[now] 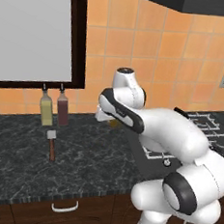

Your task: Put the broccoli and avocado in the pot. Retrieve the spatula and lightly stir the vegetables in the pot.

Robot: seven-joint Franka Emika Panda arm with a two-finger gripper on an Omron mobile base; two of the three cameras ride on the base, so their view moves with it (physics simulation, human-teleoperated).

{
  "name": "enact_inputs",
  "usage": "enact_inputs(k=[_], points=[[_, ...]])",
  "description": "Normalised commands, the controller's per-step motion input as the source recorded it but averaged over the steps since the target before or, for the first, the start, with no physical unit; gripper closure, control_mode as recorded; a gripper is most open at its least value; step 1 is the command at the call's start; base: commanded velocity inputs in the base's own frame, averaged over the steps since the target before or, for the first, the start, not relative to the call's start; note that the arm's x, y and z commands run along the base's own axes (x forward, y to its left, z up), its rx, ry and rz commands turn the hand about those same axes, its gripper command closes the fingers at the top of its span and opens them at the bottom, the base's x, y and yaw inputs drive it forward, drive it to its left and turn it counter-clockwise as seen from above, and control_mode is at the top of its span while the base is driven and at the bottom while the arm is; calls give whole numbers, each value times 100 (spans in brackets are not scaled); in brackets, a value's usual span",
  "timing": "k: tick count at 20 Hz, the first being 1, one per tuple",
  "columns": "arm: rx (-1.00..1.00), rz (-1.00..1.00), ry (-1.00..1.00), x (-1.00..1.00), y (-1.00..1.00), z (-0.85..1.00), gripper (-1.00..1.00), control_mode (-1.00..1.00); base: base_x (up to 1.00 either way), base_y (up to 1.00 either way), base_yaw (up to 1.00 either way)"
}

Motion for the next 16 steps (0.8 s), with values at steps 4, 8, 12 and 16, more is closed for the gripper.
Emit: enact_inputs(k=[4, 8, 12, 16], points=[[1, -5, -19, -35, -40, 98, 100, -100, 0, 0, 0], [4, -1, -10, -40, -65, 66, 100, -100, 0, 0, 0], [1, -8, -2, -4, -79, 26, 100, -100, 0, 0, 0], [1, -18, 0, 0, -100, 4, 100, -100, 0, 0, 0]])
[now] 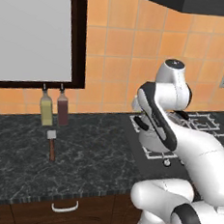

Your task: Put the broccoli and avocado in the pot. Retrieve the spatula and lightly stir the vegetables in the pot.

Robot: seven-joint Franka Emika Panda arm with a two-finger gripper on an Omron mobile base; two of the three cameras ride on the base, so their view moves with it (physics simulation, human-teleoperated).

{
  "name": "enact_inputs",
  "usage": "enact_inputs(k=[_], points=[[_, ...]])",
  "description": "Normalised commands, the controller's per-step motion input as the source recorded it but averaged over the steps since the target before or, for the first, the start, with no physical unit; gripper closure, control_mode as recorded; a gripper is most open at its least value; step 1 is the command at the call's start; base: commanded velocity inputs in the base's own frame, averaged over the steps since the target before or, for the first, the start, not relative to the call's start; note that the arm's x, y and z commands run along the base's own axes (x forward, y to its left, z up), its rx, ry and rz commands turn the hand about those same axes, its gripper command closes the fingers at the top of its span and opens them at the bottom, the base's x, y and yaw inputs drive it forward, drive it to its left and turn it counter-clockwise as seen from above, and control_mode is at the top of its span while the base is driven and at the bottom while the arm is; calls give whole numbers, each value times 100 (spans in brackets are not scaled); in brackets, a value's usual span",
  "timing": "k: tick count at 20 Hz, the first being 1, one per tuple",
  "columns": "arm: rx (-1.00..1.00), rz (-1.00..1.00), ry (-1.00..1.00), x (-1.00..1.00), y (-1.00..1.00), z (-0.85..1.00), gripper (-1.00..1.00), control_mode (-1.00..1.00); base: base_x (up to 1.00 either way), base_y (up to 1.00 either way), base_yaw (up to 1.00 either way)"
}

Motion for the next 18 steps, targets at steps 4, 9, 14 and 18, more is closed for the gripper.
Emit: enact_inputs(k=[4, 9, 14, 18], points=[[3, -17, 8, 6, -98, -4, 100, -100, 0, 0, 0], [0, -10, 15, 49, -75, -42, 100, -100, 0, 0, 0], [0, -7, 10, 53, -43, -49, 100, -100, 0, 0, 0], [0, 0, 5, 2, -5, -58, 100, -100, 0, 0, 0]])
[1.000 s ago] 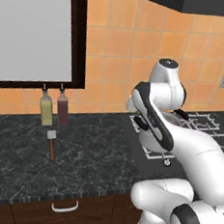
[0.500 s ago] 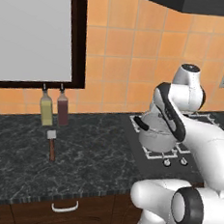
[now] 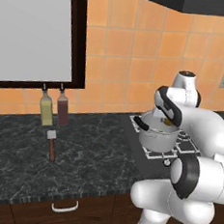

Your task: Put the broccoli and avocado in the pot. Retrieve the spatula and lightly stir the vegetables in the pot.

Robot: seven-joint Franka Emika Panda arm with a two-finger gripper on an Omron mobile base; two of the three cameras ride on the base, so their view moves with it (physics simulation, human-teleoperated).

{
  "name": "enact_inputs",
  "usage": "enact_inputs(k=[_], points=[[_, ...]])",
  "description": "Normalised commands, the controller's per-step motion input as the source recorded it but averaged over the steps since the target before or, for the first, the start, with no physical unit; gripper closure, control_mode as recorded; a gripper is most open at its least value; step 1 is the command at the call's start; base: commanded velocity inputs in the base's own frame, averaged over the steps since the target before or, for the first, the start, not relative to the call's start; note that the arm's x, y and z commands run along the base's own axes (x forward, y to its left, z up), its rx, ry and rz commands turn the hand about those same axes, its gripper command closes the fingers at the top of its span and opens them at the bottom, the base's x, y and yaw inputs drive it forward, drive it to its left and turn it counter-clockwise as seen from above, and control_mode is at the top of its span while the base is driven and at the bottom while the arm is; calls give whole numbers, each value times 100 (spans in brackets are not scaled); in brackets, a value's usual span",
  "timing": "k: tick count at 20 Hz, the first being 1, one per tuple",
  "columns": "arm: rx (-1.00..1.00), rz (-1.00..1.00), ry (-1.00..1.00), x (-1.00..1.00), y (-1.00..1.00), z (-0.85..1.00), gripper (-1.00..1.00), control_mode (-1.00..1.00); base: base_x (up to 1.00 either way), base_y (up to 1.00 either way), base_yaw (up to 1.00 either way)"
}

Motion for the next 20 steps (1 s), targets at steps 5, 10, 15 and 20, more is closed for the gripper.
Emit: enact_inputs(k=[5, 10, 15, 20], points=[[0, 0, 0, 0, 3, -41, 100, -100, 0, 0, 0], [0, 0, 0, 5, 9, -40, 100, -100, 0, 0, 0], [0, -1, 4, 10, 2, -3, -100, -100, 0, 0, 0], [0, 0, 3, 0, 0, 3, -100, -100, 0, 0, 0]])
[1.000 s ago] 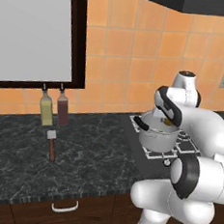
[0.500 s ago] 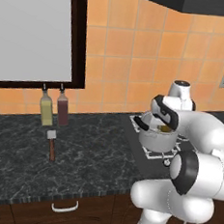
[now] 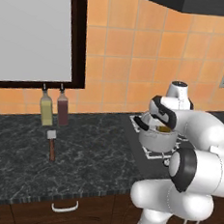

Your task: Put the broccoli and avocado in the pot. Retrieve the spatula and lightly stir the vegetables in the pot.

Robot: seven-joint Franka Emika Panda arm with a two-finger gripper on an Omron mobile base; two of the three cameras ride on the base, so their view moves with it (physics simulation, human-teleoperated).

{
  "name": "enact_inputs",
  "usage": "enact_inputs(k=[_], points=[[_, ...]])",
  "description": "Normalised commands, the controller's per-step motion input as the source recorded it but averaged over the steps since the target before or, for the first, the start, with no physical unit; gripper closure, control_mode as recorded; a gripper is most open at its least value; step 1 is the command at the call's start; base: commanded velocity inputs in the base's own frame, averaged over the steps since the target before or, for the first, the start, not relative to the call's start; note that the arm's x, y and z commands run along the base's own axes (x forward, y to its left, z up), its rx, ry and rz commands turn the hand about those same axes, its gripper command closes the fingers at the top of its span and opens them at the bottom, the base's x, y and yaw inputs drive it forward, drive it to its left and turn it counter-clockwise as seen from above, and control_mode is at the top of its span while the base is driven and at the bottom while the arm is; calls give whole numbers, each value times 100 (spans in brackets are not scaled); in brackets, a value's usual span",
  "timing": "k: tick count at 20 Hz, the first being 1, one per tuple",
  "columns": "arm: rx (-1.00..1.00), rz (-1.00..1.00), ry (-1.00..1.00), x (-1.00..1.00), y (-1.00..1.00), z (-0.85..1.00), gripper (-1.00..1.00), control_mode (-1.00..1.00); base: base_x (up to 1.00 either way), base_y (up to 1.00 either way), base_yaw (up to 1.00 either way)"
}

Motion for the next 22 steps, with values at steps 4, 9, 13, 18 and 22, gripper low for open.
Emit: enact_inputs(k=[4, 9, 13, 18, 22], points=[[0, 0, 5, -1, 0, 41, -100, -100, 0, 0, 0], [0, -2, -1, -7, 0, 81, -100, -100, 0, 0, 0], [0, -1, -5, -60, 0, 100, -100, -100, 0, 0, 0], [-3, 4, -7, -57, 18, 46, -100, -100, 0, 0, 0], [0, 0, 0, 0, 0, 0, -100, -100, 0, 0, 0]])
